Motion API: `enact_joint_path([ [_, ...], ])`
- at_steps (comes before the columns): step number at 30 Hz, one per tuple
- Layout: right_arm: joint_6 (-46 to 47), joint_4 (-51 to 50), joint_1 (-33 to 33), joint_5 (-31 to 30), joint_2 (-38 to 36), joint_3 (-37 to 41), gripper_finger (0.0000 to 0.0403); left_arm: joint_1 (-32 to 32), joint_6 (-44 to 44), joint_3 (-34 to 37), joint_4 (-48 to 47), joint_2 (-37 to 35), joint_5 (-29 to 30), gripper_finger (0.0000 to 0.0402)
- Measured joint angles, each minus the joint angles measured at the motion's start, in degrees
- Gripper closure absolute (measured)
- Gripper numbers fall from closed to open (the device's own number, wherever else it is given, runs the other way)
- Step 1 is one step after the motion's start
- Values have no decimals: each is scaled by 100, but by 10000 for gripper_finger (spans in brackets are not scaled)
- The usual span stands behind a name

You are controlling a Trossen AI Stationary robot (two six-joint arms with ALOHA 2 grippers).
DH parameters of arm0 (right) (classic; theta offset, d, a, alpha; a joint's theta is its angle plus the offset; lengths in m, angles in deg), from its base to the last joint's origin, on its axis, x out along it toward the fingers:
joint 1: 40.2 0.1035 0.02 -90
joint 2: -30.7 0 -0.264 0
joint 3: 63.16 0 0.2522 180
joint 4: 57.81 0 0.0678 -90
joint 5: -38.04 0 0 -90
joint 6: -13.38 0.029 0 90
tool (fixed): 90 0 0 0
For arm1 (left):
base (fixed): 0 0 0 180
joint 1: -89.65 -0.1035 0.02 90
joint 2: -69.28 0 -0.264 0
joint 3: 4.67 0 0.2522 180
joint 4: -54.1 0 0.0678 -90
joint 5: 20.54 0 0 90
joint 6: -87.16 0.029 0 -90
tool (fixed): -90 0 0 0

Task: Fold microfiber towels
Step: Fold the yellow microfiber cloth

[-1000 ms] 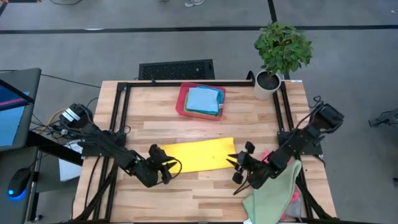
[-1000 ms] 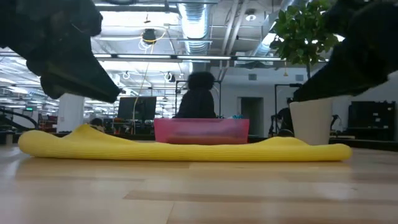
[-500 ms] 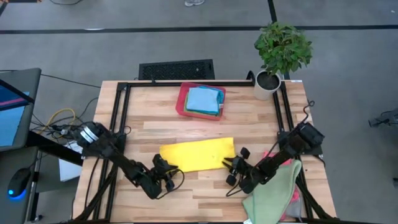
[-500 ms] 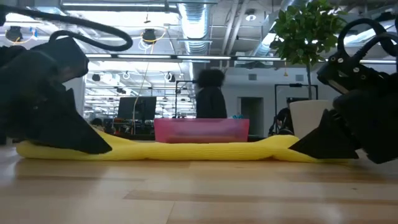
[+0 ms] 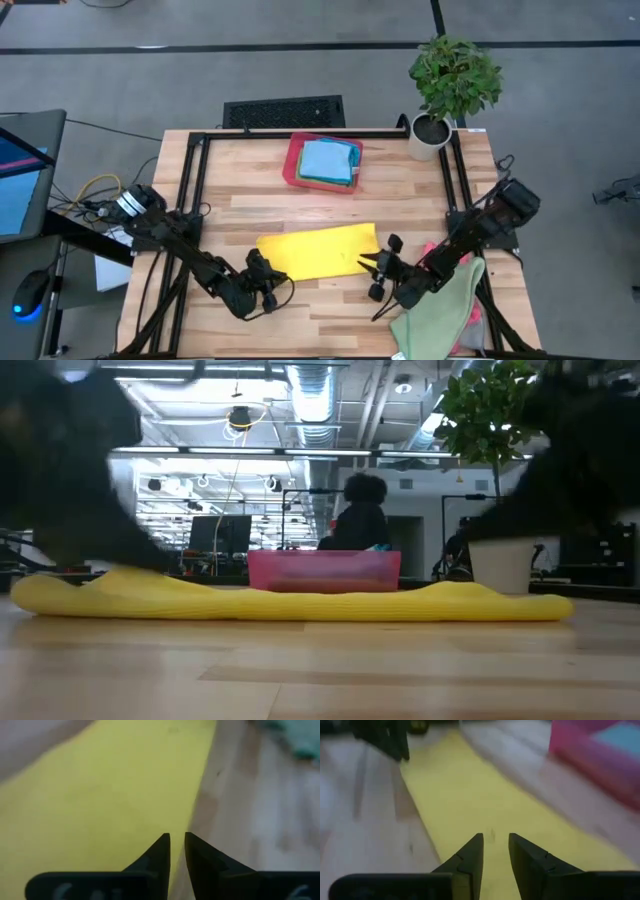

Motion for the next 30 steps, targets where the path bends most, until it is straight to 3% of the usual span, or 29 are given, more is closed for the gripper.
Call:
enact_joint_path([
  [4, -795, 895, -171, -195, -20, -7, 284, -2, 255, 5, 263, -264, 466, 359],
  [7, -1330, 1914, -375, 167, 384, -9, 284, -2, 581, 3, 721, -203, 780, 359],
  [13, -1970, 3640, -752, 940, 1540, -203, 284, -70, 938, -1, 1765, 504, 802, 359],
  [18, -1946, 3735, -1011, 1413, 2260, -619, 284, -141, 646, 2, 1917, 1198, 779, 359],
  [23, -1382, 3833, -1032, 1483, 2747, -672, 285, -153, 427, -38, 1939, 1650, 834, 359],
  [30, -1519, 3643, -951, 1543, 2465, -625, 285, -100, 552, -18, 1947, 1232, 540, 359],
])
